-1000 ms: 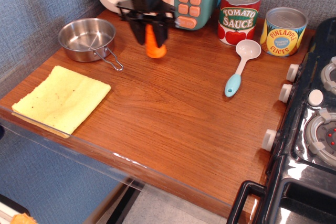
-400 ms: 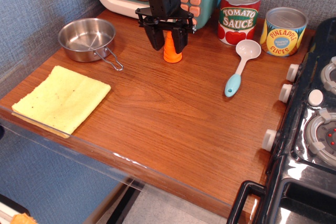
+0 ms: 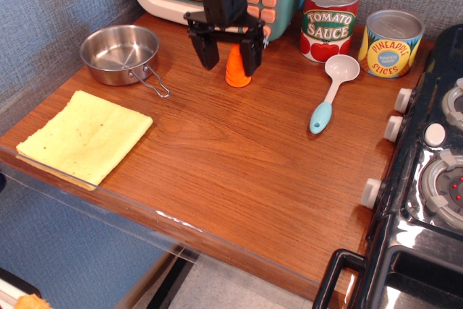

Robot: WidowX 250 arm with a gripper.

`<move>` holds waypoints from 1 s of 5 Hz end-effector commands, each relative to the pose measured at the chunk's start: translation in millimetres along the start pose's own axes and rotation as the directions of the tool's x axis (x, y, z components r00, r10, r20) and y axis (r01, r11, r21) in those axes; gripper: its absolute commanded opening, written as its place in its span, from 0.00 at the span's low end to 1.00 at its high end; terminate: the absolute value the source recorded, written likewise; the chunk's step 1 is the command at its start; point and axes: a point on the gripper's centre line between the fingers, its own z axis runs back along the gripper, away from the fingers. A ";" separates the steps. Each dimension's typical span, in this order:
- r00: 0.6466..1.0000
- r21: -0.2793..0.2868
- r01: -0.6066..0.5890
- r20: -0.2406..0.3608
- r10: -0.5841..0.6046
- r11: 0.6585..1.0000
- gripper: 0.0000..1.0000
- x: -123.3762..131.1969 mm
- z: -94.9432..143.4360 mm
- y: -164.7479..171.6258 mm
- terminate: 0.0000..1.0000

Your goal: Move the carrot and place in front of microwave to the right

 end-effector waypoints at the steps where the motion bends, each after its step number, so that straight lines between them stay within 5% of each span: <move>1: 0.982 0.037 0.049 0.182 -0.055 0.998 1.00 -8.0 91.3 -29.1 0.00; 3: 0.984 0.093 0.060 0.164 -0.075 0.994 1.00 -33.0 110.5 -31.6 0.00; 4: 0.992 0.165 0.060 0.096 -0.077 0.984 1.00 -42.6 111.6 -31.4 0.00; 5: 0.991 0.165 0.077 0.094 -0.093 0.983 1.00 -51.3 112.2 -33.5 0.00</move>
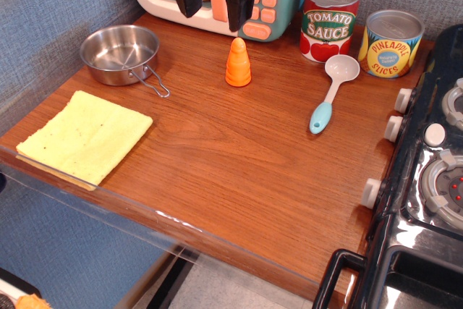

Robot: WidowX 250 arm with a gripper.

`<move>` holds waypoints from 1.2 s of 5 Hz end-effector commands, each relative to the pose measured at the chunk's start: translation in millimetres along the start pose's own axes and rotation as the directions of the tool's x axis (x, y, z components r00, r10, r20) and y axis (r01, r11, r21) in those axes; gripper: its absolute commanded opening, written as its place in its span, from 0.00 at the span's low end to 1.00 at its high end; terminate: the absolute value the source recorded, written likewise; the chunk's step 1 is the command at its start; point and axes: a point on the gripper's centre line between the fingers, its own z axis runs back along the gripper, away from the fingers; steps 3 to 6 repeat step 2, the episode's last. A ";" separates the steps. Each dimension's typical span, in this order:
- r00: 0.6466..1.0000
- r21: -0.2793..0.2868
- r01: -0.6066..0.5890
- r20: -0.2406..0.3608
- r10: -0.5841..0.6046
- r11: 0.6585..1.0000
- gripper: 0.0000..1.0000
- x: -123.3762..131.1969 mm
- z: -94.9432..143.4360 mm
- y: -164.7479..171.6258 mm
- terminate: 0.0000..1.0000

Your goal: Move the carrot and place in front of microwave to the right

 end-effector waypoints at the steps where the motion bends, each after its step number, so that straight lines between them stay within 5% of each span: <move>1: 0.997 0.023 0.023 0.066 -0.024 0.999 1.00 -10.7 26.0 -6.9 0.00; 2: 0.997 0.023 0.023 0.066 -0.024 0.999 1.00 -10.7 26.0 -6.9 1.00; 6: 0.997 0.023 0.023 0.066 -0.024 0.999 1.00 -10.7 26.0 -6.9 1.00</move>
